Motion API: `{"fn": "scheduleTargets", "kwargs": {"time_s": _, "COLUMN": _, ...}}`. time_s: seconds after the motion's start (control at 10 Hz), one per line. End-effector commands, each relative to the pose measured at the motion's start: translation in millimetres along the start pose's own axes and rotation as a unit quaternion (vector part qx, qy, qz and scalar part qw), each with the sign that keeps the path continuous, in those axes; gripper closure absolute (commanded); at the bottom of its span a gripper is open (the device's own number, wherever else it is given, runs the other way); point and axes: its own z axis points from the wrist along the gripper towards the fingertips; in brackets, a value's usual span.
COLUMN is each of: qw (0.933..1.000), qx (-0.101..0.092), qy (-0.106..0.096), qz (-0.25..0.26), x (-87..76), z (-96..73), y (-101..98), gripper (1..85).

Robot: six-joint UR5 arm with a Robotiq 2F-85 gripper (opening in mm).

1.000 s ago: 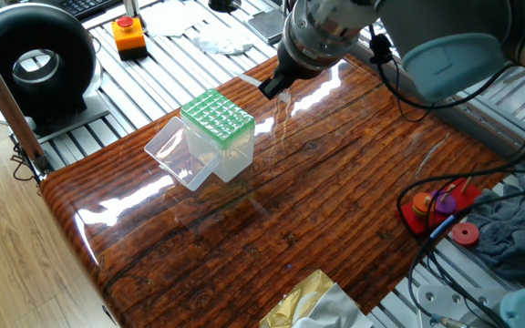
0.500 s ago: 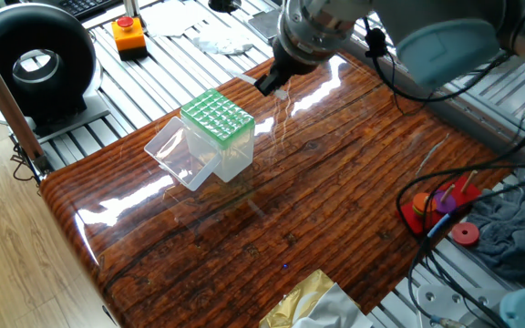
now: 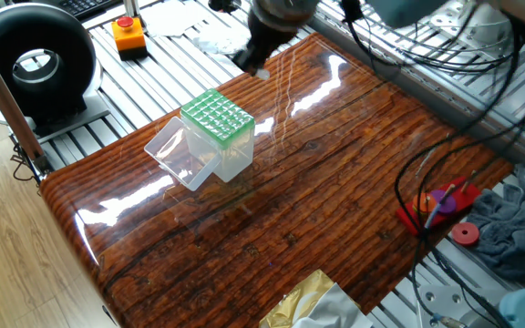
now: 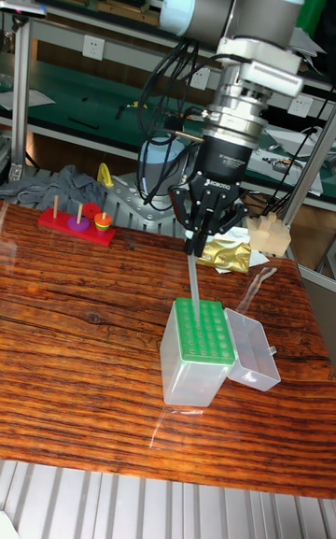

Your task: Insert a large pipette tip into the holder for large pipette tips

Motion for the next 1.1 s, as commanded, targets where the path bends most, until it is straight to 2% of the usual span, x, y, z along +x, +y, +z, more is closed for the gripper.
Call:
{"fn": "scheduleTargets", "kwargs": {"time_s": 0.0, "qw": 0.9999, "qx": -0.009, "qy": 0.012, "qz": -0.004, "x": -25.3, "z": 0.7, "y": 4.2, "gripper": 84.7}}
{"fn": "scheduleTargets", "kwargs": {"time_s": 0.2, "qw": 0.9999, "qx": -0.01, "qy": 0.01, "qz": -0.003, "x": -31.2, "z": -0.2, "y": 8.6, "gripper": 84.7}}
{"fn": "scheduleTargets", "kwargs": {"time_s": 0.4, "qw": 0.9998, "qx": -0.002, "qy": 0.018, "qz": -0.008, "x": -33.0, "z": -19.3, "y": 4.6, "gripper": 84.7}}
{"fn": "scheduleTargets", "kwargs": {"time_s": 0.6, "qw": 0.9996, "qx": -0.002, "qy": 0.024, "qz": -0.013, "x": -31.4, "z": -32.6, "y": -1.6, "gripper": 84.7}}
{"fn": "scheduleTargets", "kwargs": {"time_s": 0.8, "qw": 0.9993, "qx": -0.001, "qy": 0.028, "qz": -0.024, "x": -29.3, "z": -35.4, "y": -9.1, "gripper": 84.7}}
{"fn": "scheduleTargets", "kwargs": {"time_s": 1.0, "qw": 0.9974, "qx": 0.018, "qy": 0.036, "qz": -0.06, "x": -29.5, "z": -30.1, "y": -12.7, "gripper": 84.7}}
